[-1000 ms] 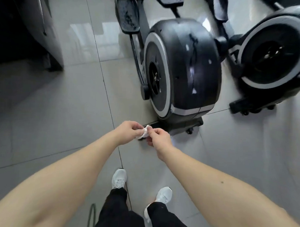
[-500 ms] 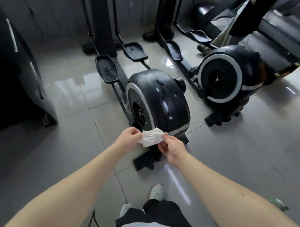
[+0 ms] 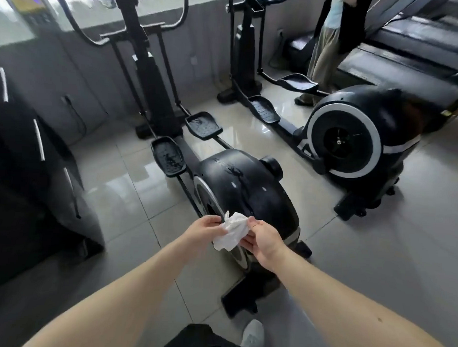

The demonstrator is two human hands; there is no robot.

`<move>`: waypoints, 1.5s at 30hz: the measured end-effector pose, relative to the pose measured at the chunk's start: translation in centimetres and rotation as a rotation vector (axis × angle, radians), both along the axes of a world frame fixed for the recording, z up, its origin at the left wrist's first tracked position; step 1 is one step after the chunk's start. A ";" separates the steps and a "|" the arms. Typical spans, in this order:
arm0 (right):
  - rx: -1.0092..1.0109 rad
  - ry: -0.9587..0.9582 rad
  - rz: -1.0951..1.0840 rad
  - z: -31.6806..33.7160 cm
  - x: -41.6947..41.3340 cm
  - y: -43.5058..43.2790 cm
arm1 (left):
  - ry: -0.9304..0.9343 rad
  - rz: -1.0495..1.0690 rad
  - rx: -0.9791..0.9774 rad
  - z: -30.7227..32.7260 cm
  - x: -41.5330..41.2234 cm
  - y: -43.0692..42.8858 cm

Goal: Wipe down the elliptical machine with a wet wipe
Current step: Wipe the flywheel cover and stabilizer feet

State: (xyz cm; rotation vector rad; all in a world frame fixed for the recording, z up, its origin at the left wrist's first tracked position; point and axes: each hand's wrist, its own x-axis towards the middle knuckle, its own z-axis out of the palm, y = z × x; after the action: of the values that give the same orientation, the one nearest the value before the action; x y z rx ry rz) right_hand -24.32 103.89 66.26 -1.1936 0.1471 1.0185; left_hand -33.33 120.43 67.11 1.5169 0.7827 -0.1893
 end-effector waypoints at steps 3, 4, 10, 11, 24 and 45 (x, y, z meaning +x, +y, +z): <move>0.001 -0.016 0.033 -0.8 2.4 0.6 | -0.006 -0.011 0.040 0.3 2.4 0.5; -0.004 -0.022 0.036 -1.0 3.1 0.8 | -0.014 -0.015 0.073 0.1 2.9 0.7; -0.203 -0.068 -0.134 -2.7 6.2 2.4 | -0.095 -0.016 0.112 -0.5 4.6 3.0; -0.242 -0.071 -0.149 -3.1 6.5 2.8 | -0.116 -0.032 0.117 -0.7 4.8 3.5; -0.433 -0.380 0.171 -4.8 6.0 14.7 | -0.096 -0.254 0.441 -6.2 7.9 17.8; -0.953 -0.096 -0.508 -6.1 -4.3 33.0 | -0.050 -0.628 0.021 -9.5 8.4 34.6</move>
State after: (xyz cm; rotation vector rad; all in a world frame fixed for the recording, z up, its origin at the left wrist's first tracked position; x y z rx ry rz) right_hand -28.61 136.85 60.18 -1.9196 0.8855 0.4088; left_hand -24.93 154.99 57.66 1.7430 0.2474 -0.6061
